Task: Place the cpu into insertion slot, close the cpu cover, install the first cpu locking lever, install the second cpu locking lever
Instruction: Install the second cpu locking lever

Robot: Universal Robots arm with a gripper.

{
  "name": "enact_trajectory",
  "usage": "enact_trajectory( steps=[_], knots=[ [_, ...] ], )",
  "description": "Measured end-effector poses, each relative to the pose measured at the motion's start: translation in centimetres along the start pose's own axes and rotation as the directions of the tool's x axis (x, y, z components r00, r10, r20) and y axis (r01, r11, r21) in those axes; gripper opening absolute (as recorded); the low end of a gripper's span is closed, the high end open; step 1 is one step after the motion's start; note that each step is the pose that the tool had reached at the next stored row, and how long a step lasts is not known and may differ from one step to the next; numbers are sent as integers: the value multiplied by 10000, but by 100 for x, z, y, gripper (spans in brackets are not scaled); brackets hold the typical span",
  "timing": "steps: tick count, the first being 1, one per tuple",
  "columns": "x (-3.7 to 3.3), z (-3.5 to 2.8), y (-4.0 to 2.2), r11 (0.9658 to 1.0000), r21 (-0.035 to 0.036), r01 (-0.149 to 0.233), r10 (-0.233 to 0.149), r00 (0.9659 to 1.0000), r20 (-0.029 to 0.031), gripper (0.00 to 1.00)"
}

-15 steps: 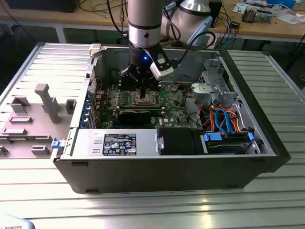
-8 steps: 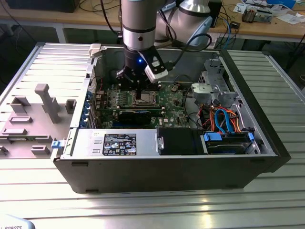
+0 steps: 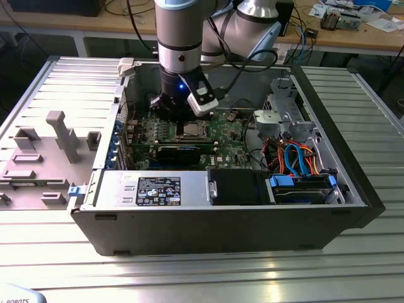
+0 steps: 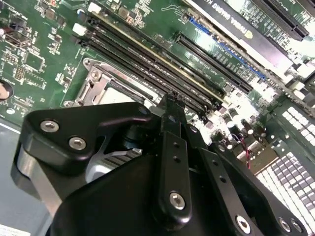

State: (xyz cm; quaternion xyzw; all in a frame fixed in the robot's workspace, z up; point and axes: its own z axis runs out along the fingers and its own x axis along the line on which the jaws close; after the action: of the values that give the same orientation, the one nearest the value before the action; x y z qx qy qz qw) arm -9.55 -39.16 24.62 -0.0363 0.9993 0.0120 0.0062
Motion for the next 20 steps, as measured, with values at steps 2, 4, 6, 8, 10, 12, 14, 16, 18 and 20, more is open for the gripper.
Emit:
enact_trajectory(
  steps=[2, 4, 6, 8, 10, 12, 14, 16, 18, 20],
  knots=[
    [9, 39, -4, 10000, 1, 8, -8, 10000, 0, 11],
    [45, 99, -3, 10000, 0, 15, -15, 10000, 0, 11],
    [68, 136, -3, 10000, 0, 19, -19, 10000, 0, 11],
    [94, 186, -2, 10000, 0, 25, -25, 10000, 0, 11],
    [117, 231, -1, 10000, 0, 45, -45, 10000, -1, 11],
    [125, 258, -1, 10000, -1, 57, -57, 10000, -1, 11],
    [135, 292, -1, 10000, 0, 72, -72, 10000, -1, 11],
    [141, 325, 0, 10000, -1, 93, -93, 10000, -3, 11],
    [137, 341, 48, 9999, -1, 108, -108, 9999, -2, 11],
    [134, 357, 91, 9999, -2, 128, -128, 9999, -3, 11]
  ],
)
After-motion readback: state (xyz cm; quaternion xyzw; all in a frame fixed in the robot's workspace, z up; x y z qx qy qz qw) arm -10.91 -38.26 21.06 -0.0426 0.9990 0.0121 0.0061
